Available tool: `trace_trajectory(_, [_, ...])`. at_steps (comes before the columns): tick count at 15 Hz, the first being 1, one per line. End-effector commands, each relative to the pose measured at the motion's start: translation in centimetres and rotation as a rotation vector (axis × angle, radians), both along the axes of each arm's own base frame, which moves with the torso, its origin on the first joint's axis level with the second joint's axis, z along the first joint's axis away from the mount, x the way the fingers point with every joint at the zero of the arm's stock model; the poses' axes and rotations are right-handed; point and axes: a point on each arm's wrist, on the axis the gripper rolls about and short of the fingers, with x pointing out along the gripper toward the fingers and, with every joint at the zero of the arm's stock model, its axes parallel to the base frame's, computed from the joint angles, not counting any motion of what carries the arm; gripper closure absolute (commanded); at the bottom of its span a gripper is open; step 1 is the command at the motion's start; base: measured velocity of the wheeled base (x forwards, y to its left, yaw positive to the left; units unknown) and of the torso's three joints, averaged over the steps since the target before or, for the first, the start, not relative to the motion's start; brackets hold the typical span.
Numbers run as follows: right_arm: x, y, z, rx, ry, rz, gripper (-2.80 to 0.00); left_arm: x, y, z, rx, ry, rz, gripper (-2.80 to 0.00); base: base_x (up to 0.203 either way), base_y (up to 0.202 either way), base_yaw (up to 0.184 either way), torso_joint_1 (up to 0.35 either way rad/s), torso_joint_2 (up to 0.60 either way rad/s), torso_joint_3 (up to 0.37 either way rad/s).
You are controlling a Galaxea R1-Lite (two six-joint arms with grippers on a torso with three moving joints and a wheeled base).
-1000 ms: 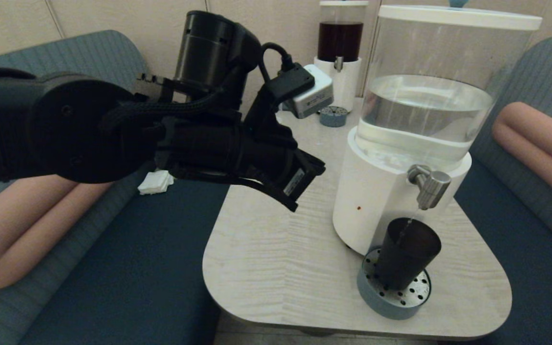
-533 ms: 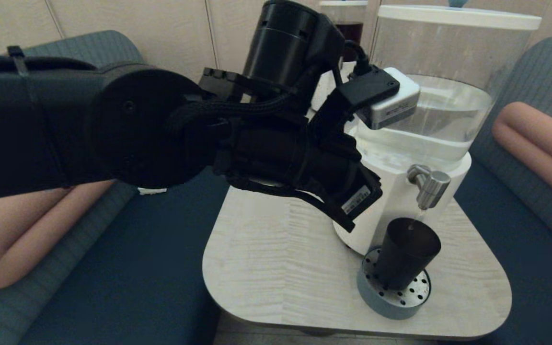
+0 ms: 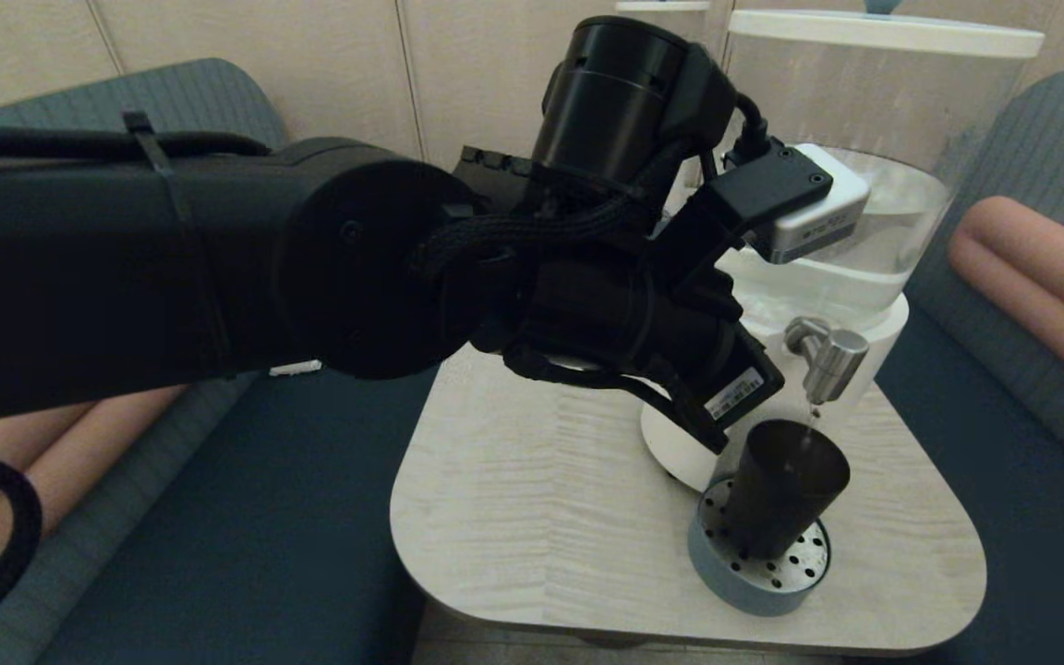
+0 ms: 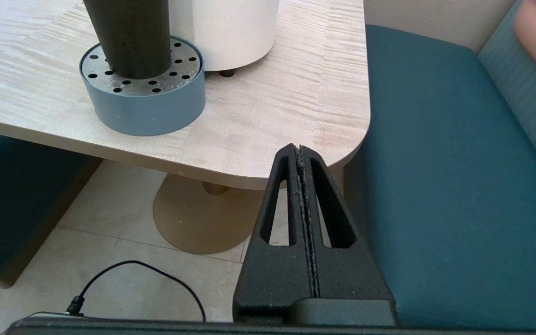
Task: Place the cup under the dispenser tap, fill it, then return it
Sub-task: Turn off the faucet
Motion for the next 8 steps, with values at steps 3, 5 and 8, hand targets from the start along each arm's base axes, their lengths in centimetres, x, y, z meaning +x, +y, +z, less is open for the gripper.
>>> trace_trajectory(3, [0.0,0.0,0.0,-0.001,-0.001,0.001,0.0,1.2,-1.5,-0.6,-0.001,-0.025,0.021,0.0,0.0,0.0,0.0,0.0,0.0,0.0])
trace_trajectory(5, [0.0,0.0,0.0,-0.001,-0.002,0.001,0.0,1.4,-1.8,-1.0,0.001,-0.025,0.023,0.0,0.0,0.0,0.0,0.0,0.0,0.0])
trace_trajectory(8, [0.0,0.0,0.0,-0.001,0.0,0.001,0.0,1.8,-2.2,-1.3,-0.009,-0.034,0.024,0.0,0.0,0.0,0.0,0.0,0.0,0.0])
